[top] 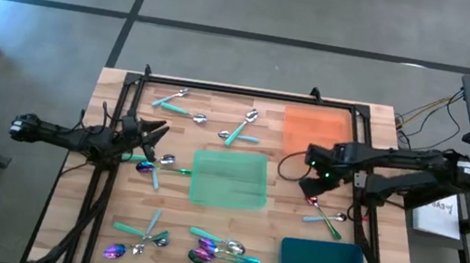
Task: Sort silverware by color (type)
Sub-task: Put the violet spoon into the orange bin
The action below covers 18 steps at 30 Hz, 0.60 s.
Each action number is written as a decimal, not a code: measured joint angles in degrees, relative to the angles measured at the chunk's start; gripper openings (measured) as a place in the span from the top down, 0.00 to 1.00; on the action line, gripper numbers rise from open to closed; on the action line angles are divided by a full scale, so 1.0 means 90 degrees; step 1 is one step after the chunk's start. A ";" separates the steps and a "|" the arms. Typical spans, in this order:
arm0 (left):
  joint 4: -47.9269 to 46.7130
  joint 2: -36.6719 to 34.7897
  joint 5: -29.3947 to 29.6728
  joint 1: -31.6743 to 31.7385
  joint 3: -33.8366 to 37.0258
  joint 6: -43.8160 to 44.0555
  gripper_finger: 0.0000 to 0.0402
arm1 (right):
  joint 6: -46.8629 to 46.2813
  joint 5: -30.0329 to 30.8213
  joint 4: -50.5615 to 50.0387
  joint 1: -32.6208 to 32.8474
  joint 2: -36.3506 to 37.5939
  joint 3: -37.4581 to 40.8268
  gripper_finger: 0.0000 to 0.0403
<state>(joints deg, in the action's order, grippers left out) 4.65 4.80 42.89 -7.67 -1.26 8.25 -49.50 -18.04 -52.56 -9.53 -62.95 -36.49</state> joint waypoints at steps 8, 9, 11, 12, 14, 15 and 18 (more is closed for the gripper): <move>-0.0001 0.0000 0.0000 0.0001 0.0000 0.0000 0.76 | -0.0001 -0.0051 -0.0106 0.0608 -0.0578 0.0002 0.65; -0.0001 0.0000 0.0000 0.0001 -0.0001 0.0000 0.76 | -0.0007 -0.0053 -0.0104 0.0656 -0.0599 0.0002 0.66; -0.0001 0.0000 0.0001 -0.0001 0.0000 0.0000 0.76 | -0.0063 -0.0053 -0.0106 0.0729 -0.0615 0.0002 0.66; 0.0000 0.0002 0.0000 0.0001 -0.0002 0.0000 0.76 | -0.0108 -0.0053 -0.0104 0.0762 -0.0615 0.0002 0.67; 0.0001 0.0000 0.0000 -0.0001 -0.0002 0.0000 0.76 | -0.0240 -0.0051 -0.0104 0.0832 -0.0613 0.0002 0.67; -0.0001 0.0000 0.0000 -0.0001 -0.0002 0.0000 0.76 | -0.0300 -0.0049 -0.0105 0.0872 -0.0613 0.0002 0.68; -0.0001 0.0000 0.0000 0.0000 0.0000 0.0000 0.76 | -0.0440 -0.0044 -0.0104 0.1003 -0.0631 0.0002 0.68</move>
<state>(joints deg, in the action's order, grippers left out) 4.64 4.80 42.89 -7.67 -1.26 8.25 -53.46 -18.44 -53.49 -0.50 -68.63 -36.47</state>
